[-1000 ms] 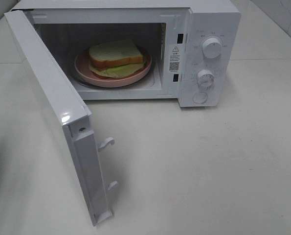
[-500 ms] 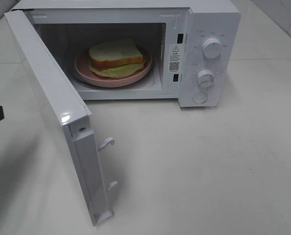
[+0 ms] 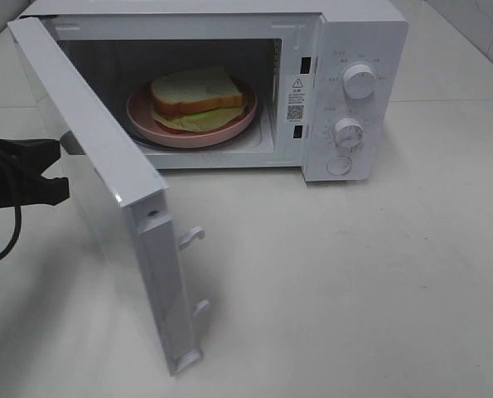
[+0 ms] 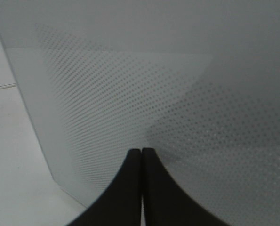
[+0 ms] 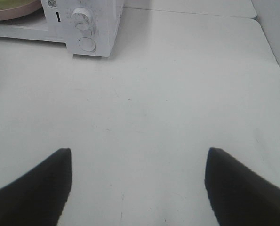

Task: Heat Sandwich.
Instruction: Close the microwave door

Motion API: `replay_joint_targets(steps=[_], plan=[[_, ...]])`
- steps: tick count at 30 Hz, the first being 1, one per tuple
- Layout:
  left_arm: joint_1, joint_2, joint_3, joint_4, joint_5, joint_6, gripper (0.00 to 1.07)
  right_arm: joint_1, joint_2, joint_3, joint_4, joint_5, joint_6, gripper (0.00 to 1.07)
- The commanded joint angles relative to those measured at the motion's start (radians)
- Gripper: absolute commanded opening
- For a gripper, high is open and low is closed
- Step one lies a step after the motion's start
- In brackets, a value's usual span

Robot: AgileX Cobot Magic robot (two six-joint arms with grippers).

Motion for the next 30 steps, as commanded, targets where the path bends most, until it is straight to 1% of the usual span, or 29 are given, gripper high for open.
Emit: replay_joint_targets(steps=[1, 2, 7, 8, 10, 11, 12, 15, 16, 18, 19, 21, 23, 24, 25, 28, 30], plan=[[-0.042, 0.020, -0.038, 0.011, -0.018, 0.000, 0.00, -0.005, -0.026, 0.002, 0.003, -0.006, 0.007, 0.76], [-0.062, 0.033, -0.054, -0.005, -0.017, 0.000, 0.00, -0.005, -0.026, 0.002, 0.003, -0.006, 0.007, 0.76], [-0.096, 0.051, -0.077, -0.052, -0.015, 0.000, 0.00, -0.005, -0.026, 0.002, 0.003, -0.006, 0.007, 0.76], [-0.127, 0.066, -0.097, -0.095, -0.014, 0.002, 0.00, -0.005, -0.026, 0.002, 0.003, -0.006, 0.007, 0.76], [-0.157, 0.080, -0.120, -0.130, -0.013, 0.004, 0.00, -0.005, -0.026, 0.002, 0.003, -0.006, 0.007, 0.76], [-0.189, 0.101, -0.143, -0.160, -0.013, 0.008, 0.00, -0.005, -0.026, 0.002, 0.003, -0.006, 0.007, 0.76], [-0.189, 0.101, -0.143, -0.160, -0.013, 0.008, 0.00, -0.005, -0.026, 0.002, 0.003, -0.006, 0.007, 0.76], [-0.238, 0.139, -0.190, -0.200, -0.014, 0.008, 0.00, -0.005, -0.026, 0.002, 0.003, -0.006, 0.007, 0.76], [-0.238, 0.139, -0.190, -0.200, -0.014, 0.008, 0.00, -0.005, -0.026, 0.002, 0.003, -0.006, 0.007, 0.76], [-0.261, 0.158, -0.218, -0.206, -0.011, 0.008, 0.00, -0.005, -0.026, 0.002, 0.003, -0.006, 0.007, 0.76], [-0.283, 0.176, -0.248, -0.212, -0.009, 0.008, 0.00, -0.005, -0.026, 0.002, 0.003, -0.006, 0.007, 0.76], [-0.292, 0.184, -0.261, -0.213, -0.005, 0.008, 0.00, -0.005, -0.026, 0.002, 0.003, -0.006, 0.007, 0.76], [-0.316, 0.210, -0.312, -0.216, 0.019, 0.009, 0.00, -0.005, -0.026, 0.002, 0.003, -0.006, 0.007, 0.76], [-0.322, 0.220, -0.331, -0.216, 0.029, 0.009, 0.00, -0.005, -0.026, 0.002, 0.003, -0.006, 0.007, 0.76], [-0.322, 0.220, -0.331, -0.216, 0.029, 0.009, 0.00, -0.005, -0.026, 0.002, 0.003, -0.006, 0.007, 0.76], [-0.344, 0.261, -0.401, -0.222, 0.051, 0.009, 0.00, -0.005, -0.026, 0.002, 0.003, -0.006, 0.007, 0.76], [-0.346, 0.272, -0.419, -0.225, 0.057, 0.009, 0.00, -0.005, -0.026, 0.002, 0.003, -0.006, 0.007, 0.76]])
